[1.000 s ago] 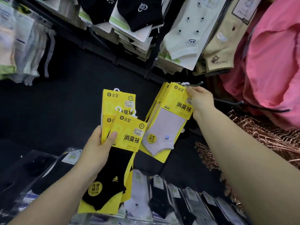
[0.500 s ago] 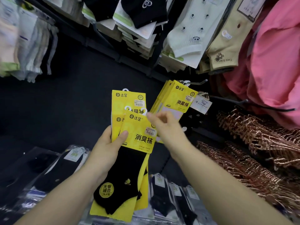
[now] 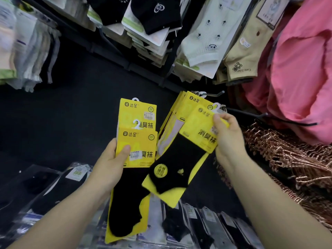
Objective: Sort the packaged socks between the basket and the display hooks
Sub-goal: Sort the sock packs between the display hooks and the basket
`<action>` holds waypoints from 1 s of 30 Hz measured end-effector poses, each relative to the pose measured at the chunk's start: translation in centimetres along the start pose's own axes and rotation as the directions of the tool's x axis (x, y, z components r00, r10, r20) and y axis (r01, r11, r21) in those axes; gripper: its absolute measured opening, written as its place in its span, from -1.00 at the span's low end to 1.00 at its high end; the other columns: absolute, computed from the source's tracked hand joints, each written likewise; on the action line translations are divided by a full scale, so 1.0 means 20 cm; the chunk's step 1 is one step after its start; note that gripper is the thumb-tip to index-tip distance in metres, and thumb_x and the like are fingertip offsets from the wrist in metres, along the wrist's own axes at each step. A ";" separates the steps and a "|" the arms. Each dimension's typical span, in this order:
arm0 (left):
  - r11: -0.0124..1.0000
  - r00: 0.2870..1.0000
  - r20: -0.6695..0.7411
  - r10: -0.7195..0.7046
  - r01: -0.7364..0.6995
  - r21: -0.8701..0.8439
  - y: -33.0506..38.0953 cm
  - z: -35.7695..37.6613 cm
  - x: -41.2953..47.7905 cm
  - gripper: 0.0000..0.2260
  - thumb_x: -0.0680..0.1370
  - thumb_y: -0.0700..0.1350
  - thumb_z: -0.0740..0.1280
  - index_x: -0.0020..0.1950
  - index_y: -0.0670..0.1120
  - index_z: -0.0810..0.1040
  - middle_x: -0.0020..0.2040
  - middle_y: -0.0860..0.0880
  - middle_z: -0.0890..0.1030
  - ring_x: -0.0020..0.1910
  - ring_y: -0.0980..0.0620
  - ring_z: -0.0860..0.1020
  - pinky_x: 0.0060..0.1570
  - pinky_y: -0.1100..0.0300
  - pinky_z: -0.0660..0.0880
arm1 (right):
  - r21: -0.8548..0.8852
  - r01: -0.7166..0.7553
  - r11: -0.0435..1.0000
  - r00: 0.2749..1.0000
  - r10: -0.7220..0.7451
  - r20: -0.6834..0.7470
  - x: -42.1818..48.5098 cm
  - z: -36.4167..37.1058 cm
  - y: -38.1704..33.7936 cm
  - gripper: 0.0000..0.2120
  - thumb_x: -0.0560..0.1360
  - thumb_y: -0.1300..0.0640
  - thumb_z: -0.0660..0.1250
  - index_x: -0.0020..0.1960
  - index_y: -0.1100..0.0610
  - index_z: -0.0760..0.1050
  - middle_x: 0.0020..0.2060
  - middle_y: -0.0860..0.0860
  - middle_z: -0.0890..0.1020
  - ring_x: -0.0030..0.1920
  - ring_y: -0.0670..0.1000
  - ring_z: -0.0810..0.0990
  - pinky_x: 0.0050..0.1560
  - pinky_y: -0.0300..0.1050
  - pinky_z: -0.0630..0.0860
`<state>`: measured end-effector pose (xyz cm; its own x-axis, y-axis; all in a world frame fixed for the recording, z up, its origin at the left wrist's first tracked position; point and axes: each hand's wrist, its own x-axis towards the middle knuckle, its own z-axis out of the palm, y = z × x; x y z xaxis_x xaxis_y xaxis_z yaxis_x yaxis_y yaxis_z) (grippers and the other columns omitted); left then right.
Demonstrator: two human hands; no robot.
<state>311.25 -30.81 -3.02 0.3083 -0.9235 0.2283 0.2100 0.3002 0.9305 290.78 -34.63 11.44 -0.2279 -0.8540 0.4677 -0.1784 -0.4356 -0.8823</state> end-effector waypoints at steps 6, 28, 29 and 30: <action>1.000 0.999 -0.030 -0.012 0.012 -0.006 -0.01 -0.03 0.01 -0.87 0.64 -0.06 0.19 0.05 0.11 0.52 -0.12 0.20 0.69 -0.14 0.19 0.66 -0.11 0.17 0.51 | -0.015 0.058 0.998 0.998 -0.058 0.005 0.21 0.00 -0.09 -0.90 0.56 0.11 0.29 -0.14 -0.01 0.43 -0.14 0.03 0.56 -0.18 0.03 0.54 -0.16 0.07 0.58; 0.998 0.995 0.100 -0.002 0.008 -0.062 0.03 0.04 -0.04 -0.89 0.61 -0.06 0.24 0.08 0.08 0.55 -0.07 0.11 0.71 -0.11 0.11 0.68 -0.11 0.17 0.53 | -0.473 0.243 0.847 0.926 -0.057 0.374 -0.17 0.22 0.06 -0.71 0.42 -0.18 0.36 -0.01 -0.08 0.36 -0.12 -0.11 0.47 -0.17 -0.11 0.45 -0.23 -0.27 0.42; 0.997 0.995 0.103 0.012 -0.004 -0.072 0.03 0.04 -0.05 -0.89 0.59 -0.05 0.27 0.07 0.08 0.55 -0.07 0.08 0.71 -0.10 0.08 0.69 -0.10 0.14 0.54 | -0.466 0.257 0.847 0.897 -0.030 0.441 -0.22 0.24 0.07 -0.68 0.38 -0.22 0.37 -0.05 -0.09 0.33 -0.17 -0.13 0.44 -0.24 -0.15 0.42 -0.31 -0.32 0.38; 0.997 0.995 0.102 0.023 -0.015 -0.081 0.03 0.04 -0.05 -0.90 0.58 -0.05 0.29 0.06 0.08 0.56 -0.06 0.06 0.72 -0.10 0.05 0.69 -0.09 0.10 0.55 | -0.462 0.273 0.844 0.888 -0.035 0.459 -0.26 0.25 0.09 -0.65 0.36 -0.21 0.40 -0.06 -0.09 0.31 -0.19 -0.14 0.42 -0.27 -0.16 0.39 -0.34 -0.35 0.35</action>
<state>310.35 -29.88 -2.38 0.2171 -0.9359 0.2774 0.2797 0.3319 0.9009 296.42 -32.44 7.16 0.2437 -0.8732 0.4221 -0.6551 -0.4691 -0.5923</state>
